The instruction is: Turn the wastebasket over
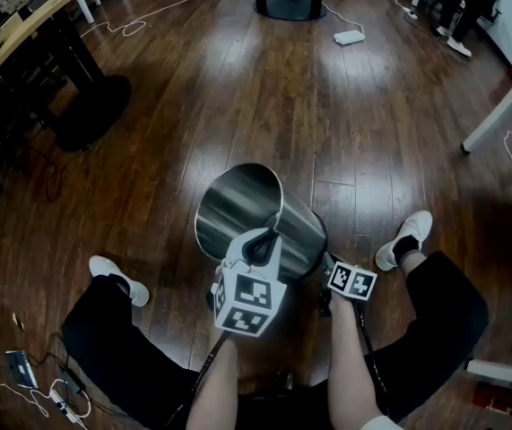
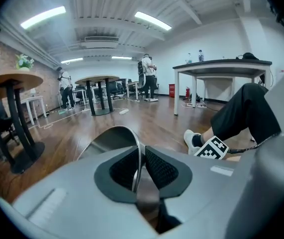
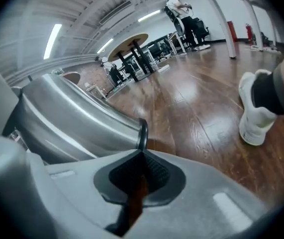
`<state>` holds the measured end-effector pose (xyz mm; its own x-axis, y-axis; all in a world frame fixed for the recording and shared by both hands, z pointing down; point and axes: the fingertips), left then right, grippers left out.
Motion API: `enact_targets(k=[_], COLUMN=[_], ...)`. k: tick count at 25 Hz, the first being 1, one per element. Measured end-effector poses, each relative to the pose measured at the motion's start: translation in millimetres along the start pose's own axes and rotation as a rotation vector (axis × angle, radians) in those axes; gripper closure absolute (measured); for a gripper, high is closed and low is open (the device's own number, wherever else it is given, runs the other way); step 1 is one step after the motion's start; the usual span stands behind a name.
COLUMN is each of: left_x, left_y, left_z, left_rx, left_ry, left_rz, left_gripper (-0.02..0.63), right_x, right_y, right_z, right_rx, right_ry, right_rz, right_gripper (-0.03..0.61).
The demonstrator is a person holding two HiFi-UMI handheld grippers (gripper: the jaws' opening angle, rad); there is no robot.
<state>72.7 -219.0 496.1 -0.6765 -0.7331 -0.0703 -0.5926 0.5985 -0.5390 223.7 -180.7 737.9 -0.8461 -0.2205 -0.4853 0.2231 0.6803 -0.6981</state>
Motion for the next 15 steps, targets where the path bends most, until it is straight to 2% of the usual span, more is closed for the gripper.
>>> enact_targets(k=[2,4,6,8,9,10,13,15], left_x=[-23,-48,-69,-86,-94,-102,-121,-127], left_y=[-6,-13,-18,-20,-22,-22,-23,-24], left_z=[3,4,-1,-9,-13,-16,-28,-42], left_rx=[0.005,0.015,0.019,0.019,0.020,0.021,0.015,0.026], left_ry=[-0.051,-0.118,-0.201,-0.278,-0.314,-0.354,-0.464,-0.486], left_rz=[-0.025,-0.067,-0.095,-0.110,-0.115,-0.119,-0.126,-0.140], left_gripper=[0.558,0.569,0.572,0.580,0.580,0.581,0.580,0.580], right_x=[-12,-23,-30,-30,-30,-29,-22,-12], right_y=[-3,-6,-12,-20,-23,-25,-28,-30], right_z=[-13,-31,-54,-76,-85,-92,-103,-103], right_rx=[0.034,0.055,0.040,0.008,0.002,0.004,0.011,-0.003], right_ry=[-0.005,-0.060,-0.231,-0.450,-0.516,-0.541,-0.522,-0.523], right_rz=[-0.036,-0.061,-0.035,0.038,0.066,0.082,0.122,0.181], right_gripper=[0.591,0.592,0.592,0.592,0.594,0.594,0.584,0.589])
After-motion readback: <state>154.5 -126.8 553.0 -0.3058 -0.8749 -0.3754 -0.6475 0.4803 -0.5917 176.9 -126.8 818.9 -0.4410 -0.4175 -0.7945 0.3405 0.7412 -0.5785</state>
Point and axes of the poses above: the fingertips, and each gripper's own axes: y backward along the fingers, x to its left, z out of its top, and after that the axes turned 2 degrees about x, right-handed
